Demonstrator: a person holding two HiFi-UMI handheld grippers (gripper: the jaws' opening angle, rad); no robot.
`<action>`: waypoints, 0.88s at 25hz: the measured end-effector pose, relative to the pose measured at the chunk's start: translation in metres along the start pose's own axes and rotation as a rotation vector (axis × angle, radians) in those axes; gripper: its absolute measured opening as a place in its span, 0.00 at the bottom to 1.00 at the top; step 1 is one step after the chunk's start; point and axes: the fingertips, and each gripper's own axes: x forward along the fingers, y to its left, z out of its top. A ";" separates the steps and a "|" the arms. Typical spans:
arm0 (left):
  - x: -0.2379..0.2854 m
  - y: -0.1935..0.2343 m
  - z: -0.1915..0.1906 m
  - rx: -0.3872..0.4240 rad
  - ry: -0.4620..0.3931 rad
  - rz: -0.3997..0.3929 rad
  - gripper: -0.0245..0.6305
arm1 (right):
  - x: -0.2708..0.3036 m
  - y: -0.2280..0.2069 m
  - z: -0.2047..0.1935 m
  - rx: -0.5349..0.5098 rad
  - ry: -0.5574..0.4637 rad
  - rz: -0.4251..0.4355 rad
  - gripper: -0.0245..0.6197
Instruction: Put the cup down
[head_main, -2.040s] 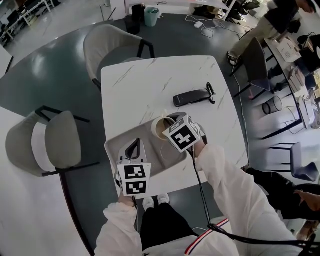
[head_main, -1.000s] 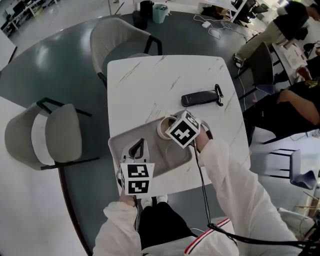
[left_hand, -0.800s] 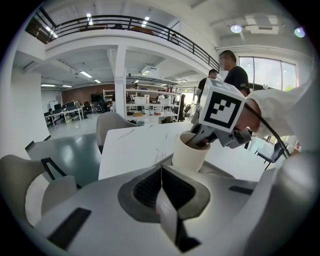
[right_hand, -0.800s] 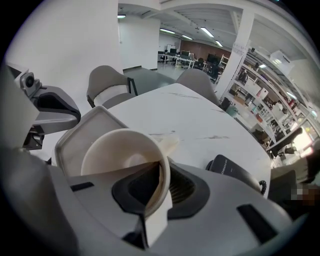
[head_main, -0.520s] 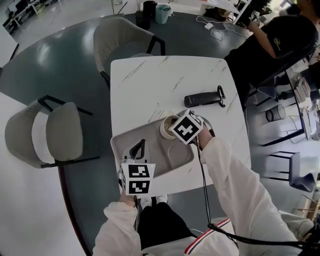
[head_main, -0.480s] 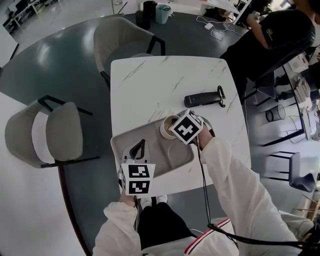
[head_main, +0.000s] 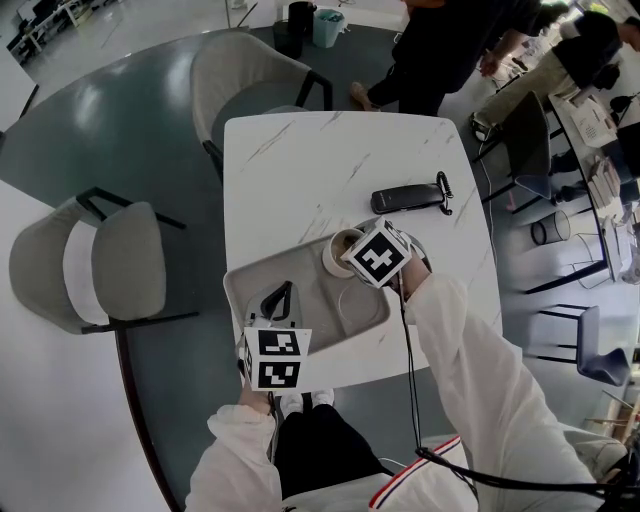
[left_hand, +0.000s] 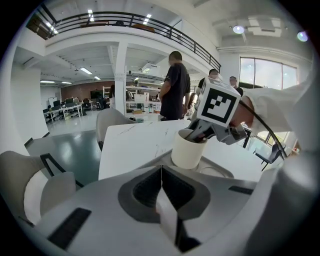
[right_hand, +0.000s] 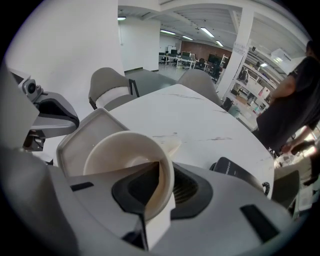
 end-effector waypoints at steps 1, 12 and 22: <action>0.000 0.000 -0.001 -0.001 0.002 -0.001 0.05 | -0.001 -0.001 0.001 0.005 -0.006 0.003 0.11; -0.005 0.007 -0.003 -0.010 0.002 0.011 0.05 | -0.013 -0.004 0.009 0.063 -0.036 0.008 0.23; -0.014 0.004 -0.003 -0.005 -0.004 0.007 0.05 | -0.035 -0.009 0.010 0.081 -0.072 -0.002 0.29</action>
